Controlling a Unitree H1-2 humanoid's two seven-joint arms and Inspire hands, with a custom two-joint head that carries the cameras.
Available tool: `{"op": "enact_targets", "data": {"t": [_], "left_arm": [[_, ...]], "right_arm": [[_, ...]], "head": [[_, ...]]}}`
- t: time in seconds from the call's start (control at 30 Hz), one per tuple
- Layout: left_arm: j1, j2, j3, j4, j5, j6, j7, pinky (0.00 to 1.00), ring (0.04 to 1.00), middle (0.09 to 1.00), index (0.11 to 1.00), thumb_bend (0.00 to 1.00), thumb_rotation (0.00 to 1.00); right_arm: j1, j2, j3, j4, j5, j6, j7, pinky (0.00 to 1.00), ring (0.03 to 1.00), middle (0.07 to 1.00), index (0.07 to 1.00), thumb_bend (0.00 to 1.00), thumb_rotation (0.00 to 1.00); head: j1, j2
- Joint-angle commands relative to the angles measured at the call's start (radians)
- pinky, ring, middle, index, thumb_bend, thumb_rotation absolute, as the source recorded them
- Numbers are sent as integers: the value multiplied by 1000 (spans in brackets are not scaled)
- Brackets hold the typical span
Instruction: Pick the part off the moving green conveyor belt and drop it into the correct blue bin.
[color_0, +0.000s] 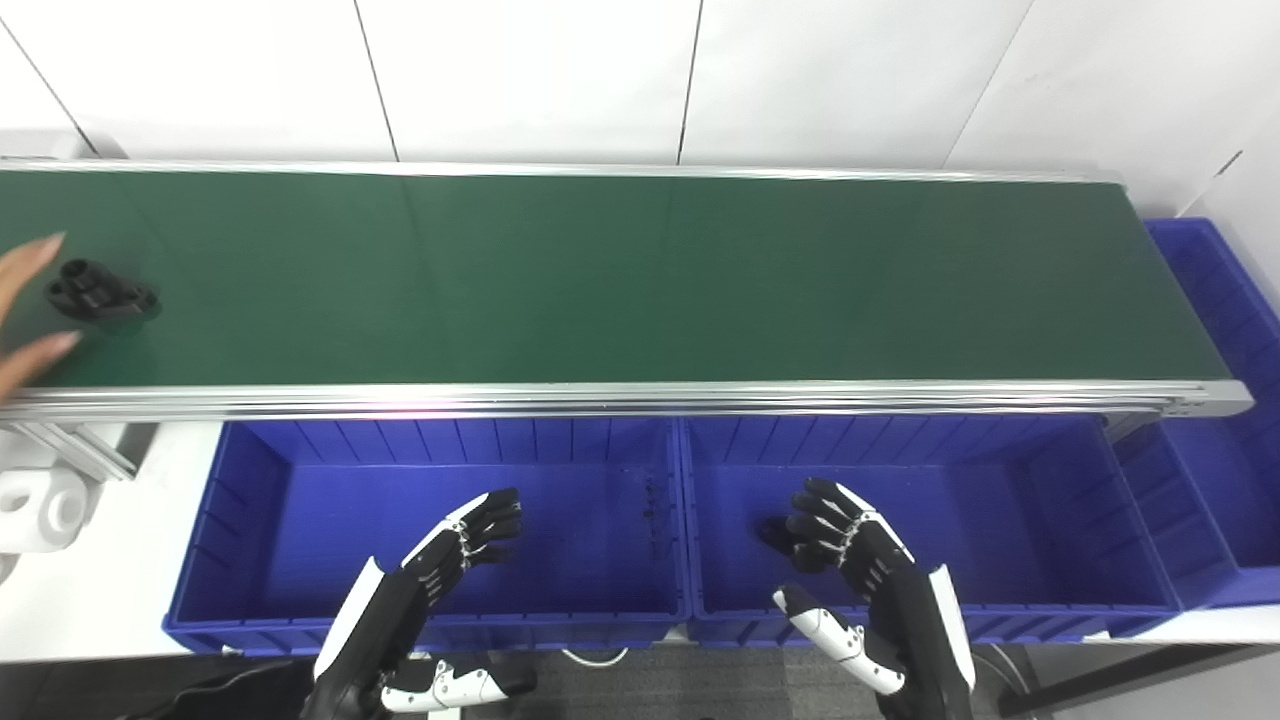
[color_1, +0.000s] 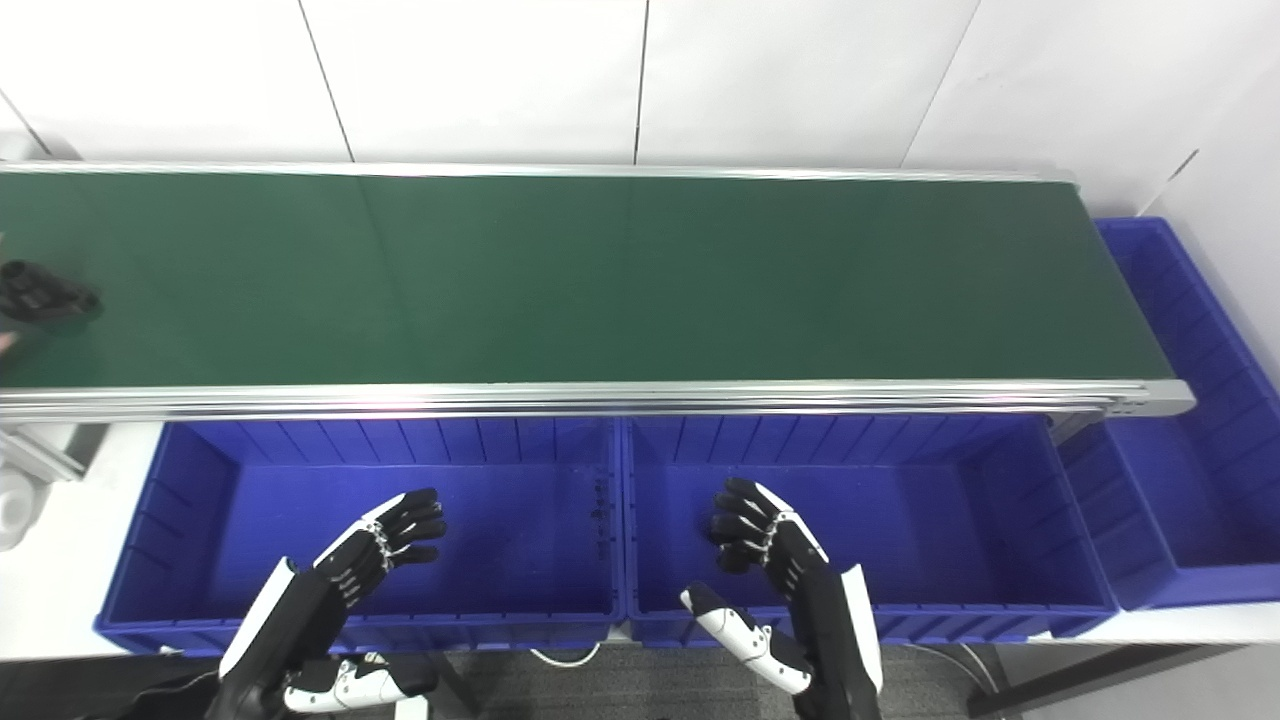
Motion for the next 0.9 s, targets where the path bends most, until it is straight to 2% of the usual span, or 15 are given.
{"op": "enact_targets", "data": {"t": [0.0,0.23,0.37,0.47,0.63,0.77,0.87], "left_arm": [[-18,-9,7,-16,-23,-21,3,781,835,867,875,702,394],[-83,-52,9,28,5,-12,17,762,821,856,864,713,402],[-164,-82,0,87,18,-4,12,771,837,870,875,699,403],[-217,-107,-7,126,42,23,19,766,839,869,876,717,424],[-315,-172,-21,260,107,17,56,754,832,858,871,716,414],[-332,-183,-21,323,151,48,77,753,835,862,880,717,439],[-336,-180,-25,363,197,34,98,765,837,864,883,696,419]], "right_arm": [[-28,-5,-11,-5,-9,-59,-12,669,745,784,814,643,440],[-135,-23,-41,66,-53,-56,-30,648,740,784,805,633,480],[-212,-25,-72,114,-123,-42,-56,629,728,777,800,626,487],[-254,-20,-91,149,-171,-16,-80,611,708,760,794,651,533],[-305,-45,-81,223,-130,31,-38,687,750,789,828,620,495],[-307,-54,-72,250,-112,40,-19,700,756,800,843,625,455],[-318,-66,-74,271,-108,53,-10,709,762,803,846,623,465]], "head": [[5,0],[13,-10],[13,-15],[13,-20],[20,-24],[18,-27],[26,-29]]}}
